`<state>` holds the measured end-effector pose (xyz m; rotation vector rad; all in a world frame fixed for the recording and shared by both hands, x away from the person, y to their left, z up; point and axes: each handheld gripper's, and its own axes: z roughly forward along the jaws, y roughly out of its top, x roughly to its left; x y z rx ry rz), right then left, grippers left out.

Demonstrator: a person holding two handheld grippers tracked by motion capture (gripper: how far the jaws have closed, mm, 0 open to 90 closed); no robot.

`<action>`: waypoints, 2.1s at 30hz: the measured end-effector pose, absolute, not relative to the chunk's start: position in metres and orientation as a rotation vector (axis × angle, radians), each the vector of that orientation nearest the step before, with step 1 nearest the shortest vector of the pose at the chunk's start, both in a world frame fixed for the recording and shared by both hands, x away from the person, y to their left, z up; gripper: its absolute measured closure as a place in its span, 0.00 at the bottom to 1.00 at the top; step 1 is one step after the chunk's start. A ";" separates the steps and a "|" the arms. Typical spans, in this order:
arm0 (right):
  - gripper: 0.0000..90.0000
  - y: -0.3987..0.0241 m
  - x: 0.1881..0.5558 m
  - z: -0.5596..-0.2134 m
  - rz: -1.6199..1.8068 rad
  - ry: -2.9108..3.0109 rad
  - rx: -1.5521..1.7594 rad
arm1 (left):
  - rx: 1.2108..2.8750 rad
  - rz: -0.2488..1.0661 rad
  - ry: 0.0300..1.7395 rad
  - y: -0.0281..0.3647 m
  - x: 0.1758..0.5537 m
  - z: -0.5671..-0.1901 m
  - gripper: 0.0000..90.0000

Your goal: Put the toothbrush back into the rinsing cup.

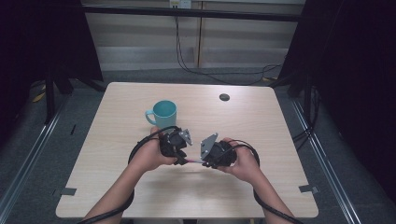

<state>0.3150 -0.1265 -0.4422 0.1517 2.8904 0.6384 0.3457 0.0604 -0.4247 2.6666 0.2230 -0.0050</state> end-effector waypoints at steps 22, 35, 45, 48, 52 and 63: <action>0.90 -0.151 0.319 -0.434 0.608 2.867 0.252 | 2.531 0.086 0.446 0.085 0.356 -0.415 0.29; 0.90 -0.170 0.322 -0.431 0.624 2.833 0.388 | 2.514 0.066 0.517 0.102 0.359 -0.415 0.27; 0.90 -0.180 0.327 -0.427 0.648 2.797 0.477 | 2.528 0.043 0.584 0.108 0.360 -0.425 0.26; 0.90 -0.182 0.329 -0.424 0.663 2.782 0.512 | 2.516 0.033 0.603 0.107 0.361 -0.430 0.25; 0.90 -0.184 0.332 -0.422 0.696 2.737 0.563 | 2.504 0.012 0.626 0.104 0.362 -0.433 0.25; 0.90 -0.179 0.334 -0.419 0.763 2.726 0.566 | 2.432 -0.029 0.684 0.088 0.363 -0.435 0.24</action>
